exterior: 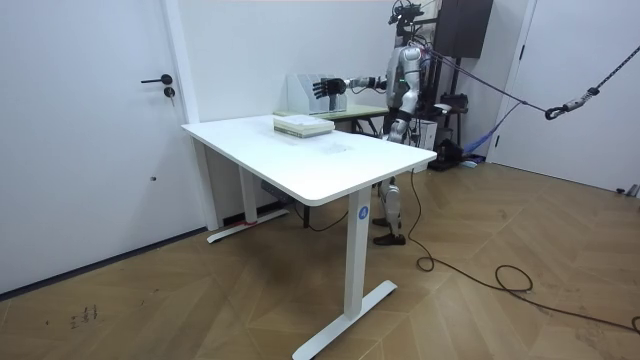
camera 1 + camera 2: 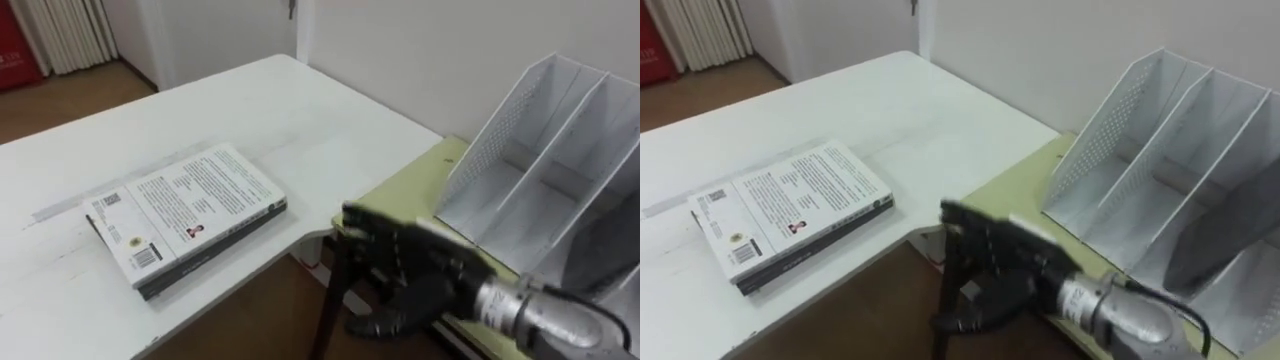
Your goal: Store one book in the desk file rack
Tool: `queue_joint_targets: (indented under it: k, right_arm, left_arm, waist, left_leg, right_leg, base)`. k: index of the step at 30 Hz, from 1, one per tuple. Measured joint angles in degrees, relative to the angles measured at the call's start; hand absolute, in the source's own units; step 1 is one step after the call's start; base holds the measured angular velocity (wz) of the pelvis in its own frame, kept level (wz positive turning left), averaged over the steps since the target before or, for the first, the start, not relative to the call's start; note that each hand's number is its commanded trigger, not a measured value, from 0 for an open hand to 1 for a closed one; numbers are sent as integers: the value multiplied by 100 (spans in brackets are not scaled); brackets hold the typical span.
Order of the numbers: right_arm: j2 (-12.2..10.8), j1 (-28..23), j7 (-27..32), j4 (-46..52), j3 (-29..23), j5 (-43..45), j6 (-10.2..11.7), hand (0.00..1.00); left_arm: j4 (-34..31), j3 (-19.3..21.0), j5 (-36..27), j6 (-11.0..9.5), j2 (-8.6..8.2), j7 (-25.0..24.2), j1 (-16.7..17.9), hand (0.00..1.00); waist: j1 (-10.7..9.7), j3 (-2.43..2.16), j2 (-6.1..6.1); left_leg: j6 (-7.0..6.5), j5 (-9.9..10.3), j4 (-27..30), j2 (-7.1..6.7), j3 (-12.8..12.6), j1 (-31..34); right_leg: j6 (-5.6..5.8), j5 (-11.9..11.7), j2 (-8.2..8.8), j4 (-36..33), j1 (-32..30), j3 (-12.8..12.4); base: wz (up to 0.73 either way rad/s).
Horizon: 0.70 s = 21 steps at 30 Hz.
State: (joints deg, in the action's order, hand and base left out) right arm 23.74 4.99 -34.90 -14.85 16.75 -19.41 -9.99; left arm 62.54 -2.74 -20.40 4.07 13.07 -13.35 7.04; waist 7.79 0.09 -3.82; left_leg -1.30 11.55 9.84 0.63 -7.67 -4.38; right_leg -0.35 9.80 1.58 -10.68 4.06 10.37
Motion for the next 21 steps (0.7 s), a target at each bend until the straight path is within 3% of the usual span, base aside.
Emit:
queue_joint_targets:
  k: [4,8,16,21]
  right_arm:
    - [-352,-432,-331,-998,40,502,-11,0]
    - [-439,-800,-425,-2229,-18,723,-6,0]
    - [-758,-899,-182,-4156,-457,1160,81,0]
    - [-956,-939,215,-4795,-739,839,305,0]
  left_arm:
    - [7,-83,-27,62,-35,-19,-86,0]
    - [19,-104,-26,61,-88,-14,-88,0]
    - [62,-26,-21,53,-110,-11,-43,0]
    - [75,-10,-29,27,-138,25,23,0]
  waist:
    - [11,25,74]
    - [-3,29,174]
    - [-178,19,148]
    - [-274,19,159]
  left_leg:
    - [-6,7,57,-1,69,77]
    - [-12,10,57,-20,158,117]
    - [-11,10,149,-45,202,163]
    - [-10,11,148,-46,193,76]
  right_leg:
    - [0,-9,8,5,-8,89]
    - [3,-7,25,6,-5,145]
    - [-4,-2,28,20,23,209]
    - [-6,-4,20,119,122,225]
  base:
    - [11]
    - [8]
    - [4]
    - [3]
